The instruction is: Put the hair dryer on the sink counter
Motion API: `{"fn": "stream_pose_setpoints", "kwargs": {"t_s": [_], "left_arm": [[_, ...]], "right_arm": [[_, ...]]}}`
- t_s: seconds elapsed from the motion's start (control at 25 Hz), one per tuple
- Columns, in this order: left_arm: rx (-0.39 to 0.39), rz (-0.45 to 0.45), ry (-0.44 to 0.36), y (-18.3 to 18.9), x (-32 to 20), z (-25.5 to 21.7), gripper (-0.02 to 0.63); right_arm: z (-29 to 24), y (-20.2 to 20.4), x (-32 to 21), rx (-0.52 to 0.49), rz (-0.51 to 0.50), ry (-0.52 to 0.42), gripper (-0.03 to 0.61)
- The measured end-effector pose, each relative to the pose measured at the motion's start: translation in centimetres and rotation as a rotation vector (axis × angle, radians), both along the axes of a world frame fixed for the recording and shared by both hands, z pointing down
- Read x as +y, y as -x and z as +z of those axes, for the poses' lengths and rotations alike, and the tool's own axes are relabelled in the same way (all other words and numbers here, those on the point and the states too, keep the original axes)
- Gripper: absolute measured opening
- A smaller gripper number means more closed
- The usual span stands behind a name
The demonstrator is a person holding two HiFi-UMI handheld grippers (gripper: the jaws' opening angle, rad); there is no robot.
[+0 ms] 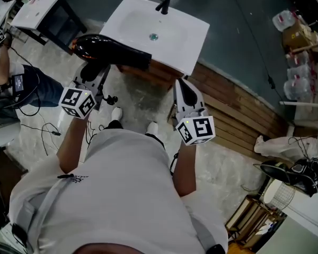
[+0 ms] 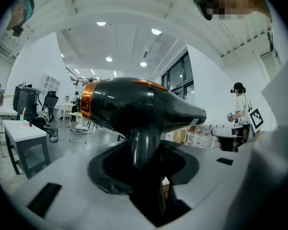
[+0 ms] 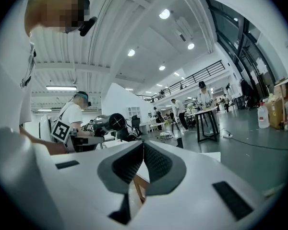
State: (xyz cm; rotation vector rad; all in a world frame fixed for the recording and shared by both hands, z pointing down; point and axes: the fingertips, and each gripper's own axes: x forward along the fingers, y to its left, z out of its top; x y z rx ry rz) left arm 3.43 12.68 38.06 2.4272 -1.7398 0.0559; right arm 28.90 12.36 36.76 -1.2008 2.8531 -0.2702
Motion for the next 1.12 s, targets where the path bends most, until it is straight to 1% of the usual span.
{"fn": "stream_pose_setpoints", "kwargs": {"t_s": [0.32,0.44,0.64,1.12], "left_arm": [[-0.001,0.032,0.004,5.7,-2.0,-0.2,0.172],[0.007,0.040,0.002,7.2,-3.0,0.0,0.172],[0.021,0.064,0.001,9.0,-4.2,0.6,0.172],[0.037,0.130,0.006,13.9,-7.1,1.2,0.172]], "right_arm": [[-1.1,6.8,-1.0,-0.003,0.005,-0.006,0.008],[-1.3,8.9,-1.4,0.000,-0.002,-0.004,0.008],[-0.7,11.8,-2.1,0.006,-0.005,-0.005,0.008],[-0.7,17.5,-3.7,0.029,0.047,-0.004,0.008]]}}
